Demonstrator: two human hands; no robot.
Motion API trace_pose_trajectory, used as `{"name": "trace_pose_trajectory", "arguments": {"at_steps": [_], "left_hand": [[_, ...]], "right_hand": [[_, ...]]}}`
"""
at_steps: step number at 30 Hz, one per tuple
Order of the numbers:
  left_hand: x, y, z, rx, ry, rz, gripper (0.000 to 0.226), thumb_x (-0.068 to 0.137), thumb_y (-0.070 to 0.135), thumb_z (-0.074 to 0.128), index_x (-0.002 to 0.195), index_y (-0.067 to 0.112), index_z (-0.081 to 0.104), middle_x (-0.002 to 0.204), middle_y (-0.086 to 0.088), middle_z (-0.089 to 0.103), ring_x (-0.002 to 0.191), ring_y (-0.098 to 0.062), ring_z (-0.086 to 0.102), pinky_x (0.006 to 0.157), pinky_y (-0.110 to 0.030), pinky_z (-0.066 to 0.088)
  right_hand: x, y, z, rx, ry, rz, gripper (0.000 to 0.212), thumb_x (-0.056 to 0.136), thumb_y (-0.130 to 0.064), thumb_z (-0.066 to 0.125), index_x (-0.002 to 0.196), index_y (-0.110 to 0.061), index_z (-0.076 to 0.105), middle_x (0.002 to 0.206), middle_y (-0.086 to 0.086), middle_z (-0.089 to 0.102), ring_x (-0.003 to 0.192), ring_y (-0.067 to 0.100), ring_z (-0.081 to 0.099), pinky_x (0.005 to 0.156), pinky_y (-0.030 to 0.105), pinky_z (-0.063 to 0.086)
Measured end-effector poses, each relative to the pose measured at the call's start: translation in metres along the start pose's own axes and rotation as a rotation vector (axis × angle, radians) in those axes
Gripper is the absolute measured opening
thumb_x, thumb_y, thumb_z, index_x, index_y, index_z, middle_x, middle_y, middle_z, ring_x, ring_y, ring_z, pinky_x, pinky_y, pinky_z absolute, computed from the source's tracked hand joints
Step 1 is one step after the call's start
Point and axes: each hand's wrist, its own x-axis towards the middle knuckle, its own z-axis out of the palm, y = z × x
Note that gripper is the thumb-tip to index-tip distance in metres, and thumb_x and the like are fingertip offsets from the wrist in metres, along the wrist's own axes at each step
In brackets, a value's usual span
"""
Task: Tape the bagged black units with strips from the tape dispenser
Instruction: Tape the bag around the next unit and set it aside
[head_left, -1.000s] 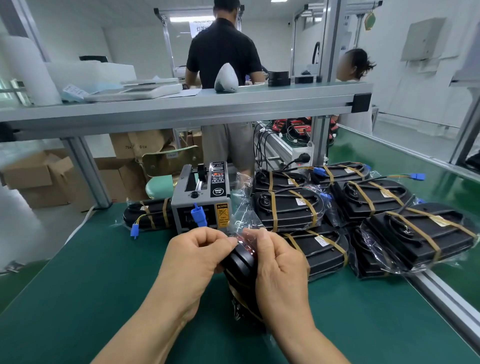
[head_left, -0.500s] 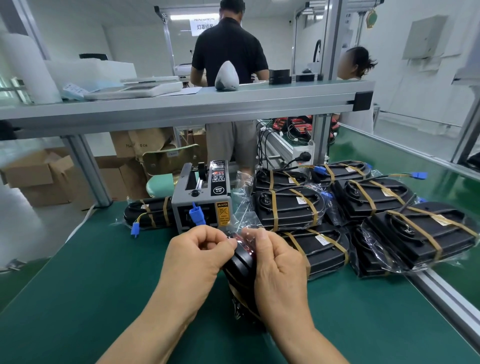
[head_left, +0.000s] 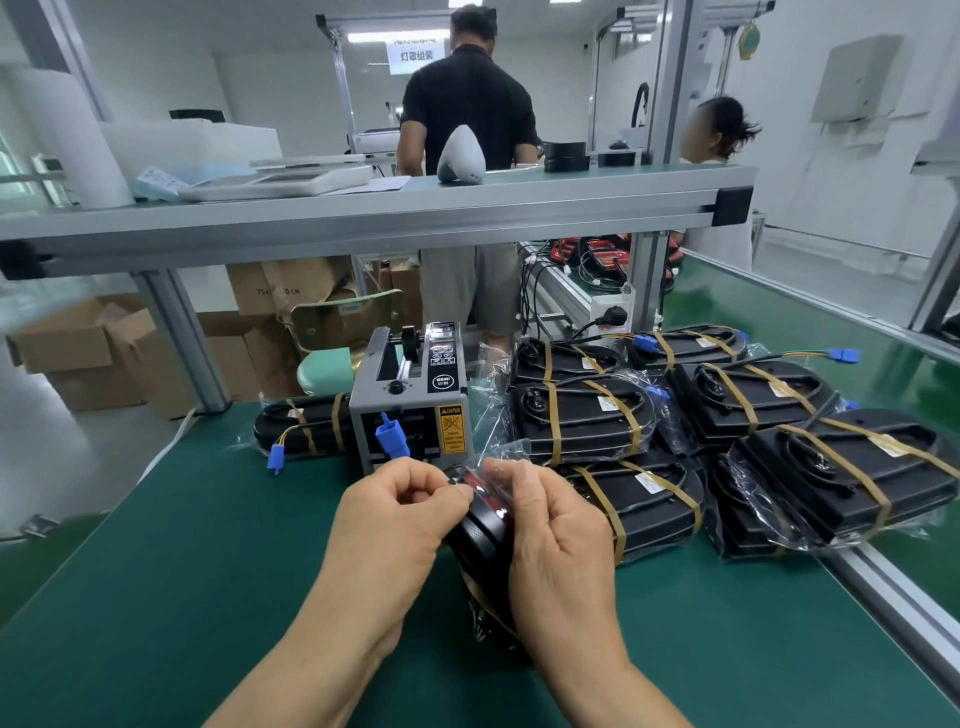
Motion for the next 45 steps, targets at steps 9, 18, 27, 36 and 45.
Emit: {"name": "trace_pose_trajectory", "arguments": {"at_steps": [9,18,27,36,45], "left_hand": [[0.003,-0.012,0.001,-0.174,-0.003,-0.052,0.020,0.072,0.012,0.074,0.069,0.018,0.056,0.070,-0.002,0.057,0.063,-0.012,0.055,0.066,-0.036,0.045],[0.014,-0.015,0.009,-0.228,0.078,-0.133,0.032,0.082,0.018,0.068,0.052,0.029,0.067,0.052,0.010,0.056,0.041,-0.001,0.046,0.052,-0.024,0.036],[0.009,-0.015,0.007,-0.352,0.020,-0.260,0.015,0.086,0.017,0.067,0.097,0.008,0.062,0.059,0.003,0.064,0.043,-0.004,0.054,0.040,-0.021,0.043],[-0.015,-0.033,-0.003,0.191,0.013,0.222,0.038,0.049,0.052,0.070,0.080,0.039,0.052,0.066,0.013,0.058,0.059,-0.005,0.053,0.060,-0.026,0.050],[-0.044,-0.089,0.000,0.266,-0.043,0.463,0.030,0.063,0.034,0.073,0.076,0.028,0.047,0.074,0.003,0.050,0.065,-0.021,0.053,0.064,-0.038,0.048]], "right_hand": [[-0.001,0.001,0.001,0.003,-0.007,-0.012,0.032,0.103,-0.028,0.047,0.085,-0.030,0.074,0.080,-0.011,0.074,0.076,0.005,0.068,0.067,0.016,0.050],[0.000,0.001,-0.002,-0.038,-0.043,0.019,0.027,0.102,-0.030,0.052,0.088,-0.032,0.075,0.083,-0.014,0.075,0.081,0.004,0.068,0.073,0.021,0.052],[0.002,-0.001,-0.010,-0.349,-0.377,0.076,0.040,0.062,-0.041,0.069,0.100,-0.048,0.059,0.081,-0.013,0.071,0.068,0.004,0.064,0.069,0.036,0.058],[-0.006,0.041,-0.028,0.126,-0.502,-0.027,0.077,0.074,-0.023,0.085,0.140,-0.037,0.048,0.140,-0.008,0.060,0.130,0.013,0.056,0.102,0.022,0.046],[-0.038,0.068,-0.044,0.150,-0.383,0.146,0.058,0.075,-0.031,0.075,0.131,-0.039,0.059,0.134,-0.021,0.061,0.129,0.001,0.054,0.109,0.028,0.043]]}}
